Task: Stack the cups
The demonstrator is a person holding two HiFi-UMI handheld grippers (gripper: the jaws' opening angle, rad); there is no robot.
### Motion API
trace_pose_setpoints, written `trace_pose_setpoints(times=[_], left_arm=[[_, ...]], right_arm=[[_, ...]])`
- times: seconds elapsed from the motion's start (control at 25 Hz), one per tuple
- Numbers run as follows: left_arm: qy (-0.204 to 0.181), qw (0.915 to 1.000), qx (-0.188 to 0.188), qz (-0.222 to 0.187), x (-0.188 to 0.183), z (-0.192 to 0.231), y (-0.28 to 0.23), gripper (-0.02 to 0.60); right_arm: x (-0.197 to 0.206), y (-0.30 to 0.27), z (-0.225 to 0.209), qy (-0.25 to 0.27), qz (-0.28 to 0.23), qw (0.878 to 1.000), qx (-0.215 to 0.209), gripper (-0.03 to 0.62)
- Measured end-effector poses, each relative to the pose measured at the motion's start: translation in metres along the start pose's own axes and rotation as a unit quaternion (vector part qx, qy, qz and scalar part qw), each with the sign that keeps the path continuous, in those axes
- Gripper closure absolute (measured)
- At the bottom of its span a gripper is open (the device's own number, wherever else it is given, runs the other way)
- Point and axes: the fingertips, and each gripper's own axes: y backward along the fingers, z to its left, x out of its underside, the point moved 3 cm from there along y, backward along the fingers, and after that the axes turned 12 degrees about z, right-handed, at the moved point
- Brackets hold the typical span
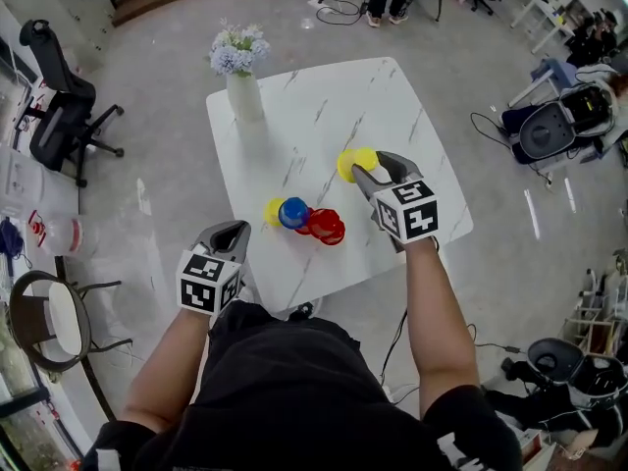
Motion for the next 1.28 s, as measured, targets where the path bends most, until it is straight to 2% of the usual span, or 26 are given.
trace_pose_setpoints(times=[0.16,0.32,0.56,0.88,1.28], left_arm=[[-0.037,0.9985,0.039,0.002,-0.002,-0.013,-0.002,0.572],[-0.081,0.9932,0.084,0.002,-0.006,-0.029,0.003,0.572],[-0.119,0.9849,0.125,0.015,0.016,-0.013,0.013,0.572],[-0.136,0.979,0.152,0.012,0.023,-0.007,0.023,0.572],[-0.139,0.9787,0.151,0.01,0.026,0.007,0.032,0.572]], right_arm=[[0.004,0.027,0.031,-0.001,0.013,1.0,0.004,0.379],[0.012,0.043,0.054,-0.016,0.026,0.999,0.013,0.379],[0.016,0.044,0.096,-0.036,0.049,0.998,0.032,0.379],[0.014,0.024,0.113,-0.054,0.092,0.994,0.034,0.379],[0.014,0.008,0.124,-0.045,0.12,0.991,0.035,0.379]])
